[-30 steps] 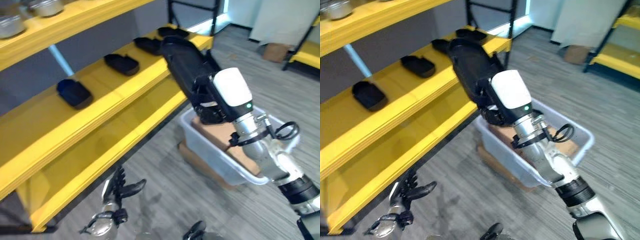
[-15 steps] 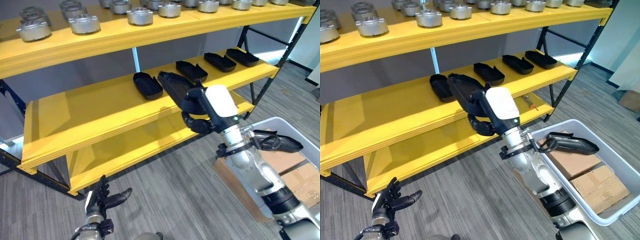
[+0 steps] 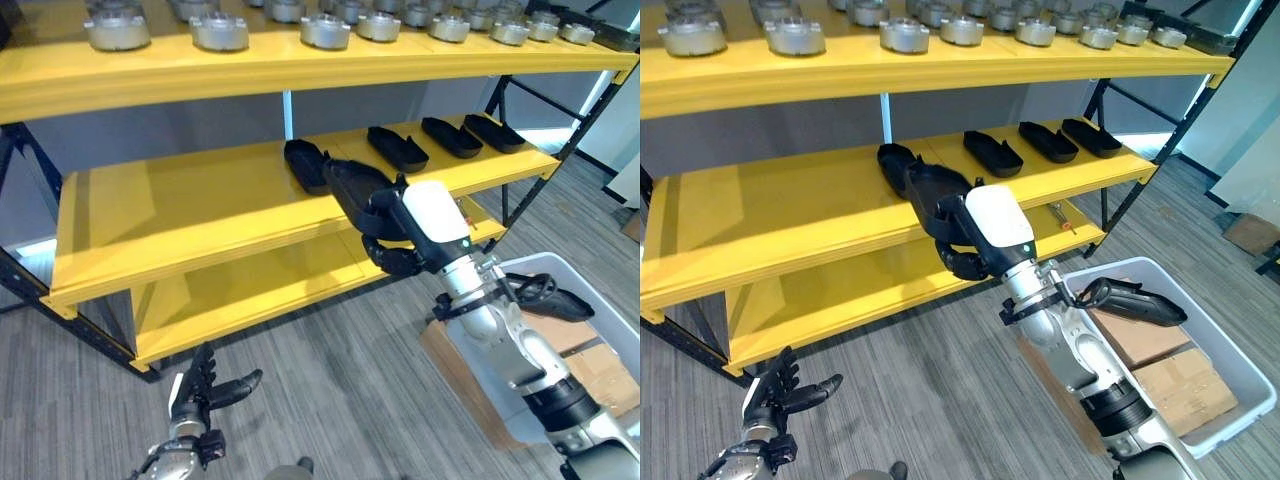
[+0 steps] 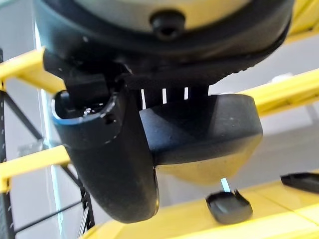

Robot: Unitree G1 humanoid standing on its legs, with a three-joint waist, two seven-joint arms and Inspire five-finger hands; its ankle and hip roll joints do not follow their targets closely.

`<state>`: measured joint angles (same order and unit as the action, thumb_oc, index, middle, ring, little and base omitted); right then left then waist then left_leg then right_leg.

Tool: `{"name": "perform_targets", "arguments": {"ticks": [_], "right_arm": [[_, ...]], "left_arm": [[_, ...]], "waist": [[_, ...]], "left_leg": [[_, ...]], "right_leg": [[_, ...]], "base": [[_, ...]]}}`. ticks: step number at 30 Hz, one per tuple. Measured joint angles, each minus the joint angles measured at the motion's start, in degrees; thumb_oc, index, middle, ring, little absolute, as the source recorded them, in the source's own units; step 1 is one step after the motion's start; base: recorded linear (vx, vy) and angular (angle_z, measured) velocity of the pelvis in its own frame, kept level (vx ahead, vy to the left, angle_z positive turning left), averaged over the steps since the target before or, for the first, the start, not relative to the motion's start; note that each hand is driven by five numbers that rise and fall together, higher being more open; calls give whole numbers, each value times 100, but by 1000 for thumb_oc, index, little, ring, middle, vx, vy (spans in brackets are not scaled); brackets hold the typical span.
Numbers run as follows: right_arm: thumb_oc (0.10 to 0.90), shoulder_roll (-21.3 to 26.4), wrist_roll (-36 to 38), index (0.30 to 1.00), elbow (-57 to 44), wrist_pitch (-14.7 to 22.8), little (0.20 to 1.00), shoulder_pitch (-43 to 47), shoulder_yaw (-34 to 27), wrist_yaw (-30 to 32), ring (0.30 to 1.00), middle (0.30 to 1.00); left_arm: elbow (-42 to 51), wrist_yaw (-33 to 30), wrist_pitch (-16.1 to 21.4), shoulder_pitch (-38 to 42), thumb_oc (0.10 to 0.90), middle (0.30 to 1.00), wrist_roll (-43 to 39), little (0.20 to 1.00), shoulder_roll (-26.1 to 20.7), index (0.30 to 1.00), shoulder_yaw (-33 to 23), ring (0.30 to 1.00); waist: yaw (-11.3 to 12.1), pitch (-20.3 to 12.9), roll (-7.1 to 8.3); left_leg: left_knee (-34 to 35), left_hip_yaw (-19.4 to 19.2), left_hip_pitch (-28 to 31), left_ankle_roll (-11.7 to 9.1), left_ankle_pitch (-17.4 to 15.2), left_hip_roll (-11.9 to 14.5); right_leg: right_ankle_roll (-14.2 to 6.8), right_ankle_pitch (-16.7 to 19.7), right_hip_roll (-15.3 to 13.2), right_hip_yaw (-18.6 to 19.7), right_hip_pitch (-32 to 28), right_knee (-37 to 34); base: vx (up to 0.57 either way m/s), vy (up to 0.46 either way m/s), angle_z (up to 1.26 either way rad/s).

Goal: Move parts from the plastic box to the shelf.

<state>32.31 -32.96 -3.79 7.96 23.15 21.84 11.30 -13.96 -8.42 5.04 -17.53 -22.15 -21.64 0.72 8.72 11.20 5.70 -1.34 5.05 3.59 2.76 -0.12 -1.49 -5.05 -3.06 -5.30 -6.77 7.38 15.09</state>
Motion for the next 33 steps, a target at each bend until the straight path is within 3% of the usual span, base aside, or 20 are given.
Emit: {"name": "perform_targets", "arguments": {"ticks": [1, 2, 3, 6, 8, 13, 18, 19, 22, 25, 26, 27, 29, 31, 33], "right_arm": [[400, 12, 60, 300, 0, 34, 300, 1, -2, -13, 300, 300], [400, 24, 90, 300, 1, 36, 300, -1, 0, -27, 300, 300], [400, 102, 166, 300, -12, 29, 300, 35, -12, -27, 300, 300], [400, 239, 165, 300, 12, -4, 300, 0, -11, -38, 300, 300], [400, 392, 167, 300, 19, -66, 300, 25, -18, -52, 300, 300], [400, 450, 172, 300, 13, -65, 300, 102, -69, -52, 300, 300], [400, 527, 171, 300, -25, -51, 300, 208, -96, -48, 300, 300], [400, 581, 172, 300, -34, -40, 300, 209, -94, -47, 300, 300], [400, 649, 170, 300, -34, -21, 300, 219, -96, -33, 300, 300], [400, 684, 164, 300, -40, -2, 300, 321, -96, 7, 300, 300], [400, 754, 153, 300, -71, 3, 300, 398, -96, 55, 300, 300], [400, 763, 152, 300, -109, 10, 300, 408, -115, 122, 300, 300], [400, 755, 151, 300, -224, 31, 300, 398, -169, 173, 300, 300], [400, 766, 151, 300, -298, 67, 300, 394, -279, 211, 300, 300], [400, 832, 146, 300, -298, 37, 300, 362, -366, 245, 300, 300]], "left_arm": [[-22, 12, -7, 23, 900, 1000, 3, 1000, 6, 1000, 41, 1000], [-17, 16, -18, 34, 900, 1000, 2, 1000, 45, 1000, 133, 1000], [31, 37, -17, 103, 900, 1000, 4, 1000, 57, 1000, 302, 1000], [70, 34, -16, 167, 900, 1000, 5, 1000, 220, 1000, 307, 1000], [112, 44, -16, 222, 900, 1000, 5, 1000, 289, 1000, 323, 1000], [166, 40, -13, 326, 900, 1000, 4, 1000, 305, 1000, 357, 1000], [298, 30, -14, 329, 900, 1000, 4, 1000, 309, 1000, 360, 1000], [295, 30, -14, 338, 900, 1000, 2, 1000, 326, 1000, 362, 1000], [164, 27, -14, 538, 900, 1000, -5, 1000, 318, 1000, 404, 1000], [144, 13, -13, 553, 900, 1000, -11, 1000, 315, 1000, 426, 1000], [142, 13, -13, 592, 900, 1000, -14, 1000, 303, 1000, 436, 1000], [121, 19, -11, 622, 900, 1000, -13, 1000, 264, 1000, 430, 1000], [105, 12, -13, 646, 900, 1000, -12, 1000, 198, 1000, 409, 1000], [16, 15, -29, 703, 900, 1000, -8, 1000, 223, 1000, 434, 1000], [-92, 13, -104, 808, 900, 1000, 2, 1000, 246, 1000, 553, 1000]], "waist": [[-57, 10, 41], [-89, 6, -1], [-178, 46, -167], [-250, 87, -277], [-224, 82, -274], [-256, 80, -287], [-210, 79, -288], [-217, 80, -289], [-216, 149, -172], [-81, 281, -280], [-98, 380, -254], [-112, 427, -213], [-153, 524, -32], [-257, 541, -20], [-266, 568, -74]], "left_leg": [[-50, 42, -58, -26, -16, -72], [-40, 133, -102, -83, -74, -73], [1, 234, -238, -206, 10, 14], [195, 400, -147, -346, 205, 141], [353, 468, 23, -386, 208, 237], [421, 590, 123, -496, 163, 346], [357, 656, 100, -534, 145, 327], [187, 661, -15, -562, 132, 241], [-1206, 567, -766, -716, 21, -60], [-1817, 389, -1058, -753, -4, -33], [-2043, 160, -1237, -781, -97, 44], [-2036, -138, -1350, -669, -194, 241], [-1355, -246, -1408, -638, -205, 758], [-432, -171, -1543, -944, 86, 1456], [-12, -270, -1762, -1130, 271, 1923]], "right_leg": [[312, 151, -1, -40, 6, -139], [209, 162, -16, -179, -7, -187], [171, 232, 79, -248, -8, -379], [375, 445, 237, -422, -330, -846], [386, 592, 381, -528, -674, -1355], [469, 689, 516, -697, -1085, -1877], [505, 703, 518, -853, -1219, -1998], [477, 642, 511, -952, -1227, -1992], [486, 550, 264, -1119, -1199, -1858], [588, 397, 242, -1224, -1219, -1637], [736, 404, 200, -1316, -1227, -1640], [830, 421, 209, -1440, -1245, -1726], [807, 399, 229, -1559, -1267, -1817], [784, 370, 358, -1633, -1251, -1812], [668, 307, 419, -1662, -1272, -1778]], "base": [[51, -46, 22], [119, -116, 34], [125, -142, 31], [171, -155, 31], [134, -74, 16], [172, -132, 16], [98, -99, 22], [18, -64, 37], [-30, -4, 43], [38, 28, 24], [138, 73, 40], [155, 101, 45], [150, 126, 39], [194, 207, 44], [245, 317, 31]]}}
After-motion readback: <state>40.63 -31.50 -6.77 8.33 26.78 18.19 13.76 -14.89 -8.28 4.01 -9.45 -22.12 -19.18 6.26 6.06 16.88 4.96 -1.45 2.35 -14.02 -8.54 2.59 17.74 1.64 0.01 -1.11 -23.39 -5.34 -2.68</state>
